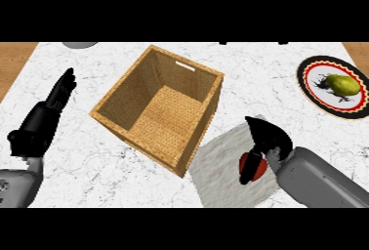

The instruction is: Pick the bell pepper from the placemat and place it in the basket

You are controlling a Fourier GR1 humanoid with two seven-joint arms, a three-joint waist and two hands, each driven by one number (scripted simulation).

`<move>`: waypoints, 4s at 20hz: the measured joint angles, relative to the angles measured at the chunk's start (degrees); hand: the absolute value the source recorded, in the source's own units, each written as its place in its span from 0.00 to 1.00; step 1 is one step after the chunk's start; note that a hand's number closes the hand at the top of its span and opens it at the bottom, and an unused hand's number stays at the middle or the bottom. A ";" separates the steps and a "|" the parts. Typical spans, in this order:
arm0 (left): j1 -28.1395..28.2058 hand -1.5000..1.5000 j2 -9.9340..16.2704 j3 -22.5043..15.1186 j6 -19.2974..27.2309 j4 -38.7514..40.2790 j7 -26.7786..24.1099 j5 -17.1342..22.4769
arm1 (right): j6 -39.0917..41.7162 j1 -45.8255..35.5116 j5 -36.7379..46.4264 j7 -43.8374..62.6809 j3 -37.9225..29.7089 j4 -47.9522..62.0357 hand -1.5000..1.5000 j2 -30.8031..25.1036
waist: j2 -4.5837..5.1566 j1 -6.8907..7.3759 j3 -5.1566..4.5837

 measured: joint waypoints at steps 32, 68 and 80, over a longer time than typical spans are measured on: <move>0.11 0.50 -3.52 4.55 -5.00 -2.86 1.96 -3.59 | 0.84 9.92 19.42 -7.83 -7.79 5.54 1.00 6.29 | -1.01 0.27 -0.94; -5.36 0.50 -6.70 1.28 -5.82 -0.43 2.17 -5.45 | 31.96 -43.87 -8.83 -91.82 -31.25 34.44 1.00 0.62 | 1.79 5.92 -0.02; -2.74 0.50 -5.75 4.11 -5.93 -0.16 1.36 -5.38 | 37.26 -57.32 -8.45 -85.01 -28.36 43.07 1.00 10.55 | 0.59 2.49 -0.07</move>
